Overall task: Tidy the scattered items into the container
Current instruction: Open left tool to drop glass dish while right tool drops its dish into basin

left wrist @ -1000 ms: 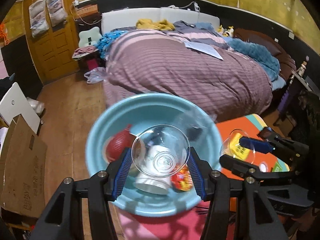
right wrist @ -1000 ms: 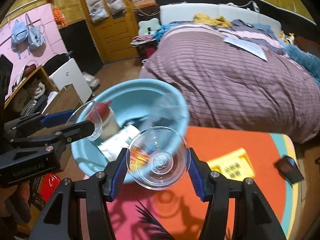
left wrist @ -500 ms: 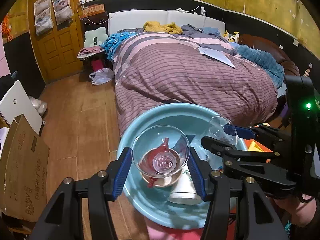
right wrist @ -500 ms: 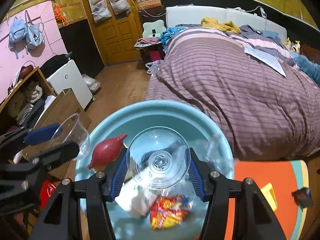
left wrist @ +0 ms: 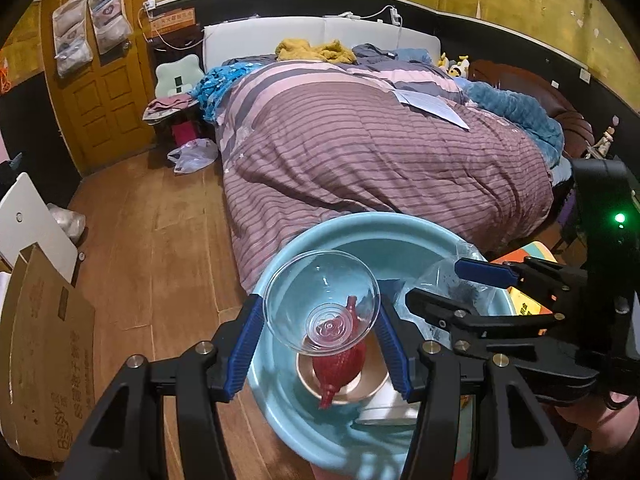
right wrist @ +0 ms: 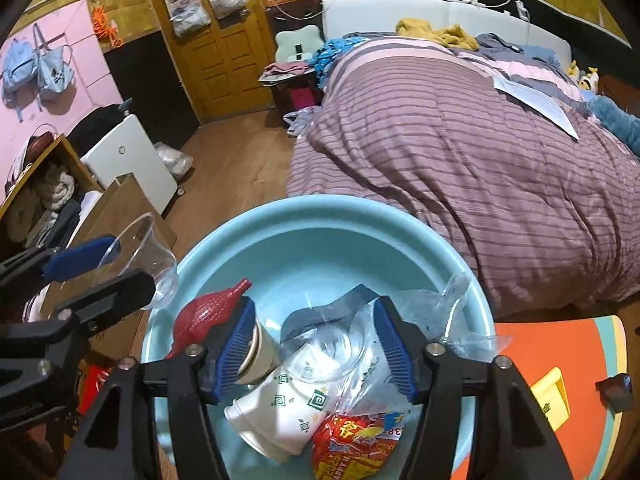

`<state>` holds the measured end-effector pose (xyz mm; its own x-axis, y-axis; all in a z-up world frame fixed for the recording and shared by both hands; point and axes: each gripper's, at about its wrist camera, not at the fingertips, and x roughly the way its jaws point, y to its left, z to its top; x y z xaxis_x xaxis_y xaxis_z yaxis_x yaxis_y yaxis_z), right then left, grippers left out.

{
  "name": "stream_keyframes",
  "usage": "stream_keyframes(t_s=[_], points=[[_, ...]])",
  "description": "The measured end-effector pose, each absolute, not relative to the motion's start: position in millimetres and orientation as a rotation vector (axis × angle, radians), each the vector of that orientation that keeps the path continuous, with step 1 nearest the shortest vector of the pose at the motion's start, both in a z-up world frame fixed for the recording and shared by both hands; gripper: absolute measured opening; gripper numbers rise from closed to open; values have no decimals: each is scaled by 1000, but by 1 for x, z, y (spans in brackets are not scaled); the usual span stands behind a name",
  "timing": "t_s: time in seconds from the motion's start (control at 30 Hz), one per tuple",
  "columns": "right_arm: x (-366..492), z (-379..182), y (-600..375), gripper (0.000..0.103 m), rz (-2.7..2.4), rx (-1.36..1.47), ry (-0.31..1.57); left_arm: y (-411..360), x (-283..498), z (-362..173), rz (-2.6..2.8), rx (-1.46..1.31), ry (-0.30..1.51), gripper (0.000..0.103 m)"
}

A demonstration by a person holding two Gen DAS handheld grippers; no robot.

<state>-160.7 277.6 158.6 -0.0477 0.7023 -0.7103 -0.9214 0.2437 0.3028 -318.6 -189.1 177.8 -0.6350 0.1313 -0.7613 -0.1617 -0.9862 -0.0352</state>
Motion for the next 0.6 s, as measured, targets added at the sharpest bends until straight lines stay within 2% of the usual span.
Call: stream_keyframes(t_s=[0.6], points=[[-146,164,210,69,1223,-291,986,-145,-369,155,2548,-1339,155,61]])
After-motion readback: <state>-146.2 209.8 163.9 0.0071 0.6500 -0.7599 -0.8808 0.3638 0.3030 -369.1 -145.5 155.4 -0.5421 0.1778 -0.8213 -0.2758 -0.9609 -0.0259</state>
